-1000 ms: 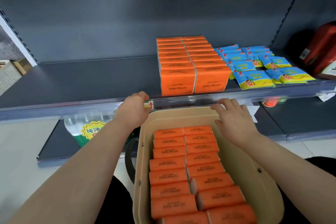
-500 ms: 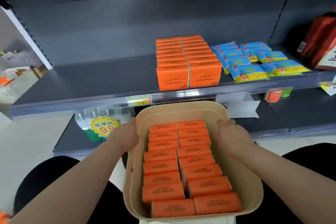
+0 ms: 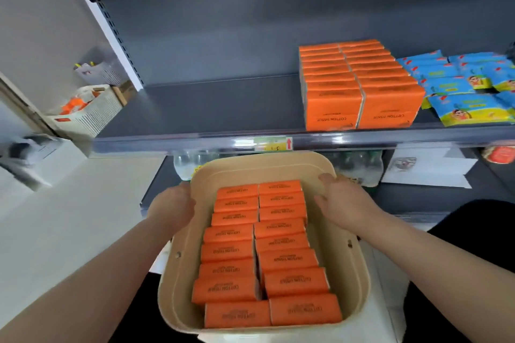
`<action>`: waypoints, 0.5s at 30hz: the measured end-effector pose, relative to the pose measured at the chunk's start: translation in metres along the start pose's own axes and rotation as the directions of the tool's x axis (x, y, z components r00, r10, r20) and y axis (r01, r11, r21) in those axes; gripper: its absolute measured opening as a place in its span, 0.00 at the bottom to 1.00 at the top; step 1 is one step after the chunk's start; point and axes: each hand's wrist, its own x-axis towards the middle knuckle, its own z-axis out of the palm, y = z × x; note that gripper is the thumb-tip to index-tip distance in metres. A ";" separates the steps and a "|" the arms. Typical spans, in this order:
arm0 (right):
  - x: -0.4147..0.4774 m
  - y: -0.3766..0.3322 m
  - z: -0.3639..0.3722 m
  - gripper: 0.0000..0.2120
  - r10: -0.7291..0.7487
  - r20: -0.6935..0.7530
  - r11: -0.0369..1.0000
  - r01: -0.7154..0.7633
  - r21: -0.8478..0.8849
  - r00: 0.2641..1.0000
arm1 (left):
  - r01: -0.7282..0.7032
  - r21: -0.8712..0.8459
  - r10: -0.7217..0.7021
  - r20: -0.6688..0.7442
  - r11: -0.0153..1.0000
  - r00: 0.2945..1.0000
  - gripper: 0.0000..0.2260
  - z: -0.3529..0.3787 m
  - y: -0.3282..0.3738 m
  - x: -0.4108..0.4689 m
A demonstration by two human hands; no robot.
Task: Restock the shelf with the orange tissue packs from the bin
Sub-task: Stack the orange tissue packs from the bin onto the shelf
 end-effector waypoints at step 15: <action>0.067 -0.067 0.033 0.10 -0.298 -0.065 0.871 0.244 -0.426 0.952 | -0.393 0.144 0.407 -0.084 0.908 0.910 0.17 -0.021 0.009 0.071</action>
